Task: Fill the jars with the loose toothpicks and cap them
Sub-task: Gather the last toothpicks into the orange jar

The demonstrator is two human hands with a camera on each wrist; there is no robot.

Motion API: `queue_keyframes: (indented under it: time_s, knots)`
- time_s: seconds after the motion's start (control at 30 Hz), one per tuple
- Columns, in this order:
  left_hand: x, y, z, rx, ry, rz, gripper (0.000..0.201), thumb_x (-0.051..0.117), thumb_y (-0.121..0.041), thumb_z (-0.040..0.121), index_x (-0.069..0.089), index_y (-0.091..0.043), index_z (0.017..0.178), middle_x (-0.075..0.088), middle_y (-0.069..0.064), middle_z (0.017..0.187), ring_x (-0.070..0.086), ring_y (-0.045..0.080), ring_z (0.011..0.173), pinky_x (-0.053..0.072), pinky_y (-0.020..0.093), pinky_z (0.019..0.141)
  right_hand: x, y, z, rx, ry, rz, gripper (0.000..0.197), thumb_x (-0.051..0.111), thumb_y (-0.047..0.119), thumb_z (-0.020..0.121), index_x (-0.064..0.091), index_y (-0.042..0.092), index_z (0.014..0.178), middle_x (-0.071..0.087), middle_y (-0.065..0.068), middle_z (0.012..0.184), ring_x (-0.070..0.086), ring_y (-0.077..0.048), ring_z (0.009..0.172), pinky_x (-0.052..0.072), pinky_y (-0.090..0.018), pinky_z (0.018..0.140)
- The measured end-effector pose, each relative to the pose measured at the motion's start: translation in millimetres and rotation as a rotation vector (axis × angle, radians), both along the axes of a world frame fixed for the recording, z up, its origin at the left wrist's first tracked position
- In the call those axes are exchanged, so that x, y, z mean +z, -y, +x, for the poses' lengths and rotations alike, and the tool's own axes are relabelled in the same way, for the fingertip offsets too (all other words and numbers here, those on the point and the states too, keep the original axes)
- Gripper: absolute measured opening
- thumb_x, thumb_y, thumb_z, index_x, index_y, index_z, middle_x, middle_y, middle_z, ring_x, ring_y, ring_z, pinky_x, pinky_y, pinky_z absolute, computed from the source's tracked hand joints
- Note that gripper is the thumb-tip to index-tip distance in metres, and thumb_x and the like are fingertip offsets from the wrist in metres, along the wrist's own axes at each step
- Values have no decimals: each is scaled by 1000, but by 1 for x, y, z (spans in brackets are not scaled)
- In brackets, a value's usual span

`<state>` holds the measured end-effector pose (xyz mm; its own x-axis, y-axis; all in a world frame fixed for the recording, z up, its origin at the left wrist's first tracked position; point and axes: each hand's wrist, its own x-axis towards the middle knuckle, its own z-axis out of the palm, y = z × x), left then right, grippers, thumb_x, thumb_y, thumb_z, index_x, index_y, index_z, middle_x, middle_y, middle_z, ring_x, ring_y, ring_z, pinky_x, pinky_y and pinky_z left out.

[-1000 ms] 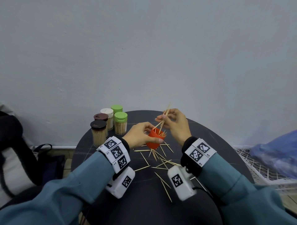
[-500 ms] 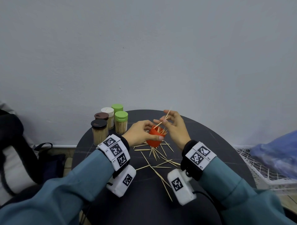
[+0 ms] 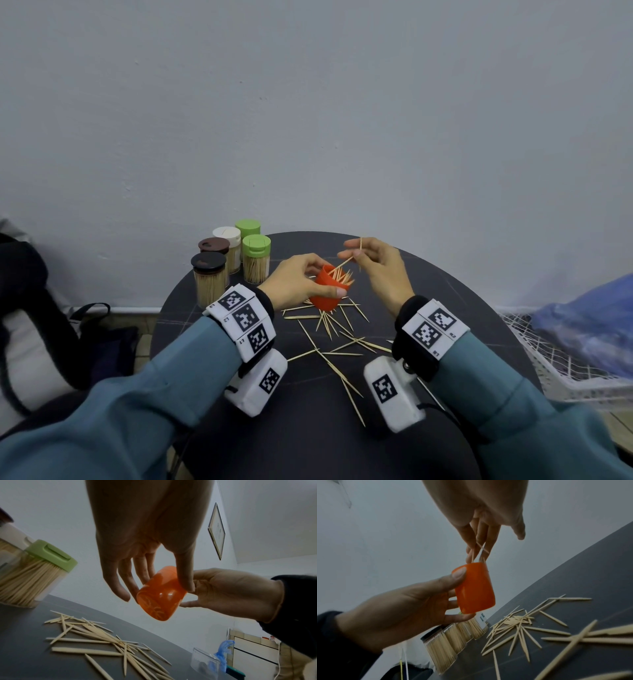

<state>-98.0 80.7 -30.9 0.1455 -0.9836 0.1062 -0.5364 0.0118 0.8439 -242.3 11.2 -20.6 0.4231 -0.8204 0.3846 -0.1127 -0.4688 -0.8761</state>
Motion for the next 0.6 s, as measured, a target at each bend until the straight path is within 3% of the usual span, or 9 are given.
queue_keyframes:
  time_s: [0.13, 0.3, 0.4, 0.43, 0.53, 0.6]
  knots:
    - [0, -1, 0, -8, -6, -7, 55, 77, -27, 75, 54, -12, 122, 59, 1, 117, 54, 10, 108, 40, 22, 90, -4, -6, 3, 109, -69, 23, 18, 41, 10, 98, 58, 12, 105, 68, 3, 100, 60, -2, 98, 42, -11, 83]
    - [0, -2, 0, -12, -16, -2, 53, 77, -25, 76, 54, -12, 121, 58, -3, 111, 53, 9, 106, 40, 22, 89, -5, -8, 4, 128, -43, 90, 12, 37, 10, 99, 49, 11, 103, 65, 0, 111, 55, 4, 96, 40, -9, 83]
    - [0, -1, 1, -14, -7, -5, 53, 77, -27, 75, 54, -13, 121, 59, -1, 114, 54, 11, 109, 40, 22, 90, -5, -9, 4, 134, -90, 84, 13, 40, 17, 99, 50, 16, 107, 62, 7, 115, 54, -4, 108, 34, -27, 103]
    - [0, -1, 0, -12, 0, -8, 53, 77, -27, 75, 54, -13, 121, 59, -1, 114, 53, 10, 107, 40, 22, 90, -5, -9, 4, 123, -88, 80, 14, 39, 17, 99, 50, 16, 109, 61, 7, 117, 52, -6, 111, 33, -26, 104]
    - [1, -1, -1, -3, 0, -15, 55, 77, -27, 75, 54, -13, 122, 59, -1, 115, 52, 8, 105, 39, 21, 91, -2, -10, 1, 105, -72, 39, 19, 37, 15, 100, 51, 16, 113, 60, 6, 120, 51, -4, 113, 36, -7, 88]
    - [1, -1, -1, -3, -5, -9, 57, 77, -27, 75, 53, -12, 124, 59, 0, 117, 52, 9, 107, 39, 22, 91, -1, -10, -1, 108, -114, -13, 24, 37, 14, 100, 56, 19, 113, 60, 7, 119, 51, -5, 115, 38, -9, 91]
